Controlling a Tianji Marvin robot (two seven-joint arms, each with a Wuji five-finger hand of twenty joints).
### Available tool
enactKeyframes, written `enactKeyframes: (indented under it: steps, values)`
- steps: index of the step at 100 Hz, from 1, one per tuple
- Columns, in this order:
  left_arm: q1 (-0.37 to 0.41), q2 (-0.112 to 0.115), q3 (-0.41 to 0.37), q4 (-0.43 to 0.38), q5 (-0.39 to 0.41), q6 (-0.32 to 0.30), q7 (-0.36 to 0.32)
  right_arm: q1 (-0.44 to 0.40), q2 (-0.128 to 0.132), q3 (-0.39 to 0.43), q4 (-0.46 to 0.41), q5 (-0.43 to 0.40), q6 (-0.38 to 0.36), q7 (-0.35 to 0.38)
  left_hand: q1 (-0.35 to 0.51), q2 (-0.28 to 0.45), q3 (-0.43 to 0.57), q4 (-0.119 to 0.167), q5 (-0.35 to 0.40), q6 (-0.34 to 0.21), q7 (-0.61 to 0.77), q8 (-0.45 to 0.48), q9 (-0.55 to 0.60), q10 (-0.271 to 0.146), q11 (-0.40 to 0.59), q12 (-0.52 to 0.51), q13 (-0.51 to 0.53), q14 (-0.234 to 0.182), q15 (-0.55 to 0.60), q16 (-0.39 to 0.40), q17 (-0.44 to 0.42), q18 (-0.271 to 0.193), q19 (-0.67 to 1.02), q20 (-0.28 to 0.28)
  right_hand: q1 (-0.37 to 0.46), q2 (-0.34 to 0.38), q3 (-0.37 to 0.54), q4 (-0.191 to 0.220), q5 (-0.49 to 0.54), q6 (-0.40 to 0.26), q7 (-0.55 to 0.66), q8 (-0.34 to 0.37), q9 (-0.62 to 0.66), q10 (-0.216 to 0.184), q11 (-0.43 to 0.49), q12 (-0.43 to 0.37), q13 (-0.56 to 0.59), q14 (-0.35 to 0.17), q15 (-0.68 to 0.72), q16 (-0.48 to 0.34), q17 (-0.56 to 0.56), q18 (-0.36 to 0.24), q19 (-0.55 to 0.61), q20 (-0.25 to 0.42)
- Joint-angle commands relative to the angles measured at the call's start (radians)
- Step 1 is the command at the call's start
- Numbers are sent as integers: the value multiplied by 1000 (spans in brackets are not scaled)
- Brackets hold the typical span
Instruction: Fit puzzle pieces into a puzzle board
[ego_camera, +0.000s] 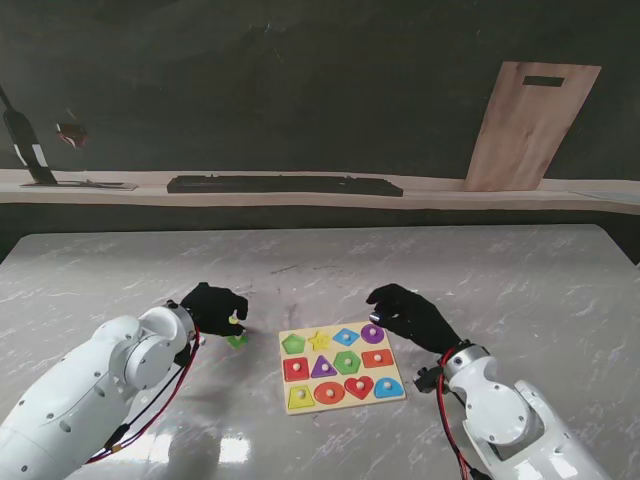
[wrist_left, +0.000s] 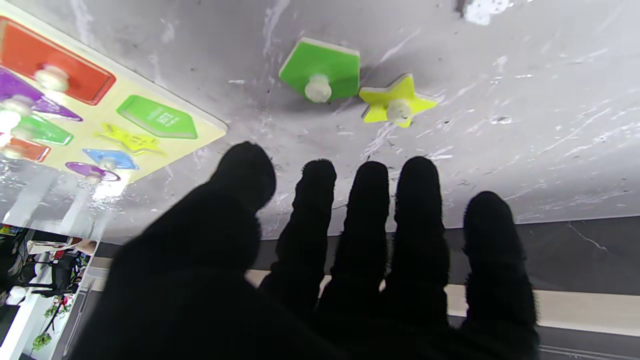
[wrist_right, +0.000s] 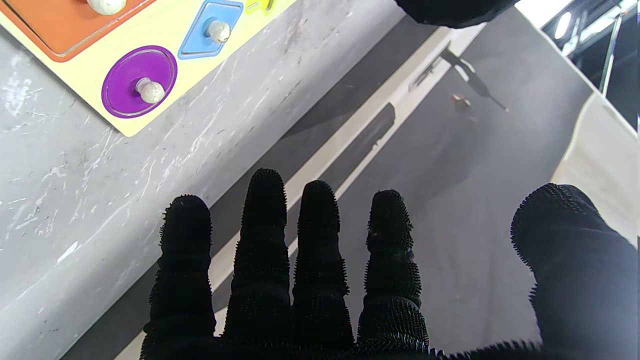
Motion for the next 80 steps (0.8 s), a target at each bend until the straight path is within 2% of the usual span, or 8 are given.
enactKeyframes:
  steps: [1, 17, 22, 30, 44, 54, 63, 80]
  values:
    - [0, 6, 0, 9, 6, -12, 1, -5, -2, -4, -7, 0, -4, 3, -6, -37, 48, 29, -32, -21, 10, 6, -29, -18, -15, -12, -9, -34, -10, -7, 1, -65, -8, -15, -14, 11, -13, 32, 5, -8, -15, -9, 13, -17, 21, 8, -2, -6, 14, 6, -13, 10, 22, 16]
    - [-17, 12, 11, 29, -4, -54, -28, -6, -2, -3, -9, -5, -2, 1, 15, -73, 97, 27, -46, -54, 30, 14, -32, -41, -11, -14, -10, -61, -22, -11, 7, -89, -24, -28, -12, 12, -14, 33, 6, -6, -15, -10, 15, -17, 23, 8, -1, -6, 17, 6, -12, 10, 24, 16]
    - [-23, 13, 19, 40, -6, -69, -26, -5, -2, -3, -9, -6, 2, 1, 39, -121, 116, -8, -39, -72, 83, 29, -9, -49, 16, -2, -1, -65, -17, -6, 14, -95, -24, -32, -11, 12, -15, 33, 7, -7, -14, -10, 15, -17, 23, 8, 0, -7, 17, 6, -13, 9, 24, 16]
    - [-30, 15, 32, 56, 27, -90, 4, -3, -2, -4, -8, -8, 6, 0, 32, -145, 127, -26, -40, -78, 129, 35, 9, -58, 39, 11, 17, -74, -2, 1, 34, -98, -11, -29, -10, 13, -16, 33, 7, -7, -14, -10, 16, -17, 24, 8, 1, -6, 18, 6, -12, 11, 25, 16]
    - [-40, 18, 51, 70, 47, -96, 10, 2, -2, -7, -3, -7, 11, 3, 17, -138, 135, -27, -54, -70, 140, 31, 11, -61, 42, 13, 22, -80, 0, 1, 40, -102, -9, -30, -8, 14, -17, 33, 8, -7, -13, -11, 17, -17, 24, 8, 0, -5, 18, 6, -12, 10, 26, 16]
    - [-50, 15, 67, 91, 54, -88, 42, 5, -2, -9, 1, -6, 13, 6, 16, -132, 142, -19, -55, -61, 130, 19, 25, -58, 48, 13, 40, -84, 9, 2, 56, -110, 5, -26, -8, 14, -19, 33, 8, -6, -13, -11, 17, -16, 24, 8, -1, -5, 18, 5, -12, 10, 26, 15]
    - [-60, 9, 84, 120, 55, -88, 98, 9, -3, -10, 7, -10, 18, 3, 20, -151, 163, -33, -42, -48, 143, 1, 70, -55, 54, 46, 84, -89, 30, -14, 95, -116, 39, -14, -6, 14, -19, 33, 7, -6, -13, -12, 16, -17, 24, 8, -1, -5, 18, 5, -12, 10, 27, 15]
    - [-71, 9, 99, 137, 47, -89, 104, 14, -3, -12, 12, -13, 25, 0, 20, -160, 157, -41, -37, -51, 154, 1, 89, -58, 52, 40, 101, -95, 20, -42, 113, -126, 46, -13, -5, 16, -21, 33, 9, -5, -12, -12, 16, -17, 25, 8, -1, -5, 20, 5, -12, 11, 28, 15]
